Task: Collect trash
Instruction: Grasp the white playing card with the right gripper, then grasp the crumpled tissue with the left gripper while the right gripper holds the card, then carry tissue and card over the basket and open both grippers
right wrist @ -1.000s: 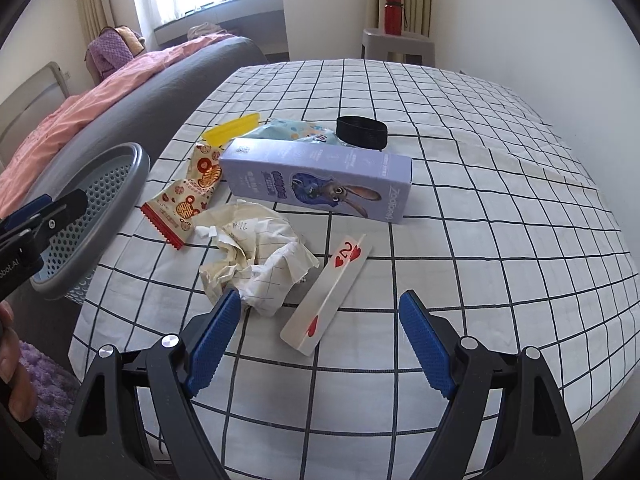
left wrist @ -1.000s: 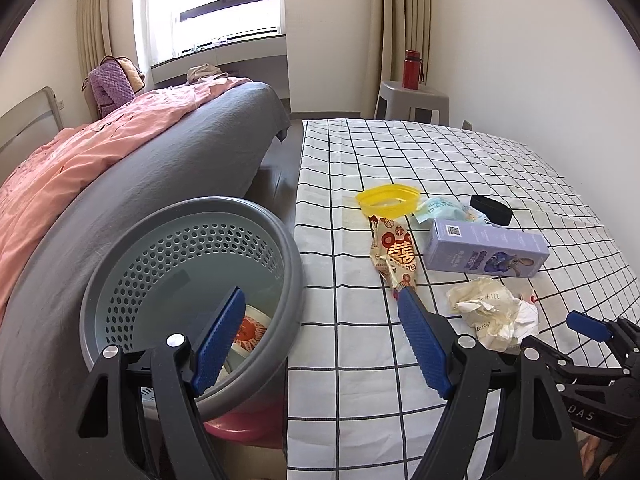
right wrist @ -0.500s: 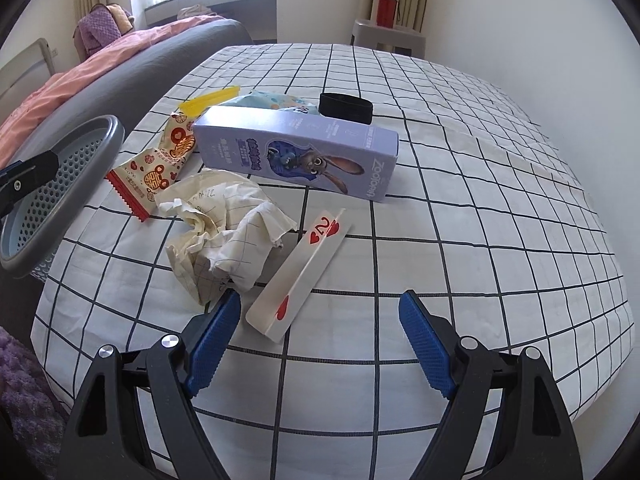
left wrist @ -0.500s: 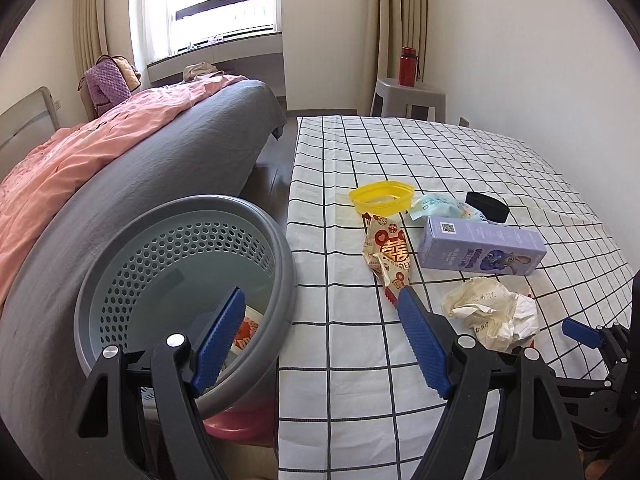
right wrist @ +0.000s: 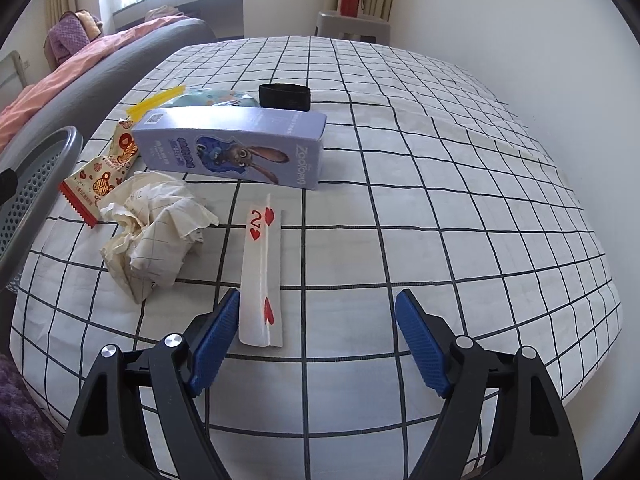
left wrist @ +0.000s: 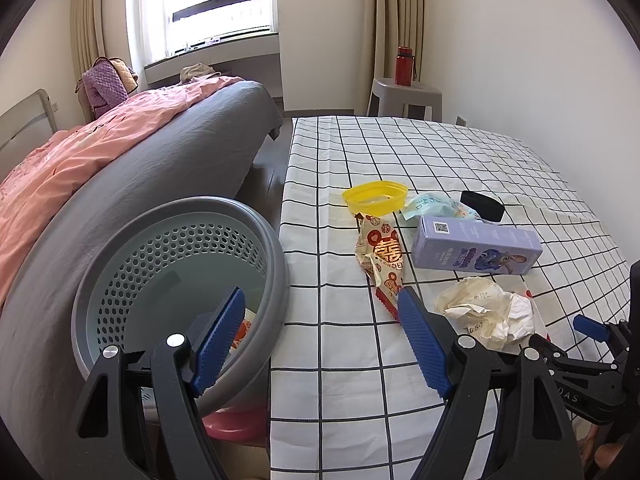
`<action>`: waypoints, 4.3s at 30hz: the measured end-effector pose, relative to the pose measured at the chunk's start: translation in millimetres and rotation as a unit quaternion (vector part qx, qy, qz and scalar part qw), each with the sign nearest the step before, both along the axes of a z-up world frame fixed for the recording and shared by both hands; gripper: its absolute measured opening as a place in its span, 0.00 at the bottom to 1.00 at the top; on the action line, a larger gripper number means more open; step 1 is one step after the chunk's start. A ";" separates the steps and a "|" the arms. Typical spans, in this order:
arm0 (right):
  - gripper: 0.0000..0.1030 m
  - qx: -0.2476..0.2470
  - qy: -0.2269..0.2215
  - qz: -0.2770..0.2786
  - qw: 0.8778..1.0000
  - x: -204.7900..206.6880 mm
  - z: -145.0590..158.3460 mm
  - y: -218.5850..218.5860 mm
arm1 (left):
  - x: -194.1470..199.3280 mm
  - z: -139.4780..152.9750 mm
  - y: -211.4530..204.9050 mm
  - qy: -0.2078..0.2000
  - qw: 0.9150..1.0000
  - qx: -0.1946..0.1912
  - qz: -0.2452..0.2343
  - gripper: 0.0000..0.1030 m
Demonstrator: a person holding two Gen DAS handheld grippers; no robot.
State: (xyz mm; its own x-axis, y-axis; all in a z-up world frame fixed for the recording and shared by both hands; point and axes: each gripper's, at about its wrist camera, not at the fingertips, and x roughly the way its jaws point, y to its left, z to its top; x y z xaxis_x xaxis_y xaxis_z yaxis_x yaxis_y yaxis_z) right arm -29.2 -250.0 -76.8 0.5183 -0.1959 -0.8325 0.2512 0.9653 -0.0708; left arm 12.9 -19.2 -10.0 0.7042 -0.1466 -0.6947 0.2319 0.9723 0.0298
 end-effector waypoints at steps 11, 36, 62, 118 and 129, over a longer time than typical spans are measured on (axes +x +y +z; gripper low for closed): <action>0.59 0.001 -0.006 0.017 1.000 17.2 0.8 7.6 | -4.2 -6.4 -7.9 0.012 1.000 0.004 -0.017 0.73; 0.14 0.079 -0.048 0.015 0.996 1.6 27.4 -21.4 | -18.6 -15.7 -64.1 0.094 0.990 -0.027 -0.099 0.73; 0.14 0.125 -0.091 -0.005 0.988 -21.1 53.0 -54.5 | -2.2 -49.4 -139.5 0.143 0.981 0.002 -0.132 0.73; 0.14 0.121 -0.115 0.223 0.960 92.2 115.7 139.6 | 53.7 29.3 119.6 0.021 0.993 -0.051 0.102 0.57; 0.14 0.129 -0.086 0.302 0.941 134.3 95.0 202.5 | 63.5 3.9 157.0 0.043 0.987 -0.041 0.148 0.57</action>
State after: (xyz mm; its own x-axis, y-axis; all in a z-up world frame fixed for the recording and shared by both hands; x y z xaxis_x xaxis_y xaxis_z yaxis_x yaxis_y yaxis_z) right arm 105.1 -47.5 18.2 0.6009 0.3752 -0.7058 -0.3624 0.9149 0.1779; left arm 76.4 137.7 -6.1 0.6639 -0.0009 -0.7479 -0.0654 0.9961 -0.0592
